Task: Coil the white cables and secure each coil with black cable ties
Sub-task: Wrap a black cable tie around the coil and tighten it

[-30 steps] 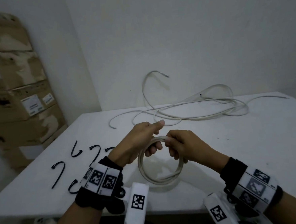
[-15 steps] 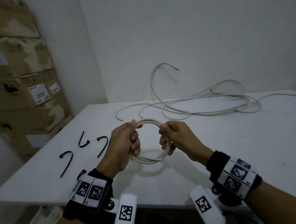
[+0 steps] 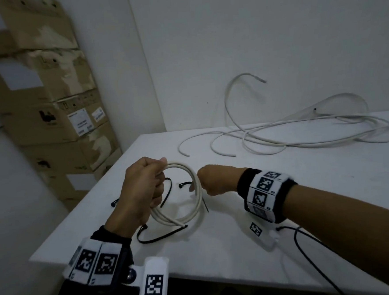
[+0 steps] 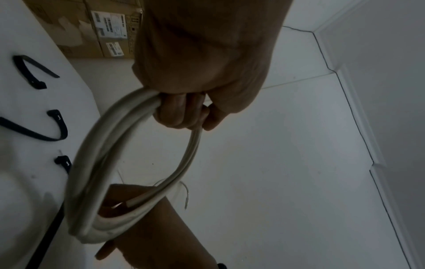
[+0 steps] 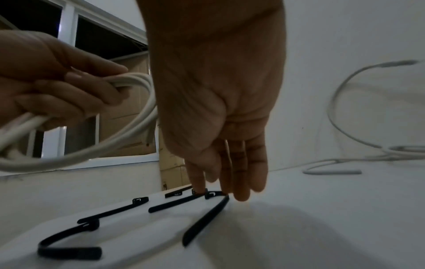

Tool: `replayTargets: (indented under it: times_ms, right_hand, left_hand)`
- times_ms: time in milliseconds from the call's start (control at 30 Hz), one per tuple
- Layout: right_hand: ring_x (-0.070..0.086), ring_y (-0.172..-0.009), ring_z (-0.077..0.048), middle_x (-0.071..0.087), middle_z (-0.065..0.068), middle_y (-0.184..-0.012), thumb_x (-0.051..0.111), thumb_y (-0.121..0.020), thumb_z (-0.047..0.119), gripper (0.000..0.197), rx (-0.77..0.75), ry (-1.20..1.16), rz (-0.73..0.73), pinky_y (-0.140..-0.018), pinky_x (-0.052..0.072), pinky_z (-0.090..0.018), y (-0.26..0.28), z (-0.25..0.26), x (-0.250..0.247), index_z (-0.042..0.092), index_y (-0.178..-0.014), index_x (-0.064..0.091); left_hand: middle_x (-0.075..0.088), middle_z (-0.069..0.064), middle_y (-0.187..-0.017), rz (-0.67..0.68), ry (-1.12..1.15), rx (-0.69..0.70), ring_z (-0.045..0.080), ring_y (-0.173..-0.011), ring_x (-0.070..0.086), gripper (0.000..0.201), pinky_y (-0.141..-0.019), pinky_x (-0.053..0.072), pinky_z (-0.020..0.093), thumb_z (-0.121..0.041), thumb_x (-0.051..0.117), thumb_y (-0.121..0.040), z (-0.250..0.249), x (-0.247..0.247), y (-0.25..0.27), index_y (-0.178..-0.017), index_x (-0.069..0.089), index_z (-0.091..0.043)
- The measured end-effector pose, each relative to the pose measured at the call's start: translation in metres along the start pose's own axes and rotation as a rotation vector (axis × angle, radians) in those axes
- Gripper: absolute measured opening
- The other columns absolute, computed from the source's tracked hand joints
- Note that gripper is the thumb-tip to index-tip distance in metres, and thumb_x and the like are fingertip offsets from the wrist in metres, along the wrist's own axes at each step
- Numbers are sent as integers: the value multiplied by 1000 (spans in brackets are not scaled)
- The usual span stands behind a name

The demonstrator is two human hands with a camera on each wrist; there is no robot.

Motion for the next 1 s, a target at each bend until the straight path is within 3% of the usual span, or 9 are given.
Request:
replayTargets:
  times_ms: [133,200,267,400,433,500,633,800,1000]
  right_hand:
    - [59,-92,-31,65,-16,-103,48,-94,26,27,22,162,62,-80,49,-37,-11,0,15,3,-96,61]
    - [56,-80,-27,62,-13,-87,55,-91,28,26,54,158,28,-72,49,-35,-12,-7,19,7,-76,53]
    - [48,-66,-21,45,-6,-71,57,-89,19,34,99,146,-10,-59,42,-30,-6,-17,19,12,-63,37]
    - [35,-57,-13,32,-2,-71,47,-88,2,18,237,42,16,-47,29,-23,27,-36,11,9,-76,36]
    - [37,-55,-14,36,-3,-72,47,-87,-1,9,255,7,41,-46,30,-23,38,-41,9,6,-87,42]
    - [44,-51,-16,54,-9,-75,50,-83,-2,26,313,-27,102,-44,37,-23,57,-55,8,-3,-110,50]
    - [57,-45,-19,69,-18,-72,56,-78,2,30,436,-177,131,-44,48,-23,104,-89,2,-6,-106,63]
    - [63,-47,-21,71,-15,-70,51,-87,7,8,490,-562,-243,-39,48,-23,178,-125,-15,1,-89,56]
    - [67,-49,-31,68,-21,-61,52,-81,-1,13,506,-1033,-985,-42,53,-33,258,-133,-13,5,-73,45]
  left_hand:
    - [29,0,-52,11,30,-33,9,-35,18,34,-40,13,16,-17,46,-97,0,-1,-4,-66,33,-18]
    - [29,0,-51,17,27,-34,10,-35,18,34,-40,13,16,-14,46,-96,1,4,-5,-65,32,-18]
    - [29,0,-50,29,23,-33,10,-35,18,35,-40,14,15,-13,46,-96,0,12,-4,-64,32,-18]
    - [32,-1,-47,64,-11,-18,10,-36,19,35,-40,13,17,-12,47,-95,-4,31,-1,-63,35,-16]
    - [32,-1,-48,75,-23,-10,10,-36,19,34,-40,13,18,-12,48,-95,-5,37,-1,-63,35,-16]
    - [33,-1,-50,104,-43,1,10,-36,20,33,-39,14,18,-12,48,-96,-6,51,0,-65,36,-15]
    - [32,0,-52,178,-51,5,11,-38,20,32,-41,13,19,-13,49,-96,-11,93,4,-67,36,-16]
    - [33,-2,-52,263,-31,4,10,-38,20,31,-39,14,17,-13,50,-95,-17,153,10,-67,36,-17]
    - [30,-2,-52,377,-23,-12,9,-36,19,30,-40,13,16,-11,48,-94,-11,225,19,-68,36,-18]
Point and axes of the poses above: each hand's wrist, its own y-axis away from the middle knuckle, its own x-axis out of the palm, z = x × y, the point moved 1 cm from there along -y, towards the middle knuckle
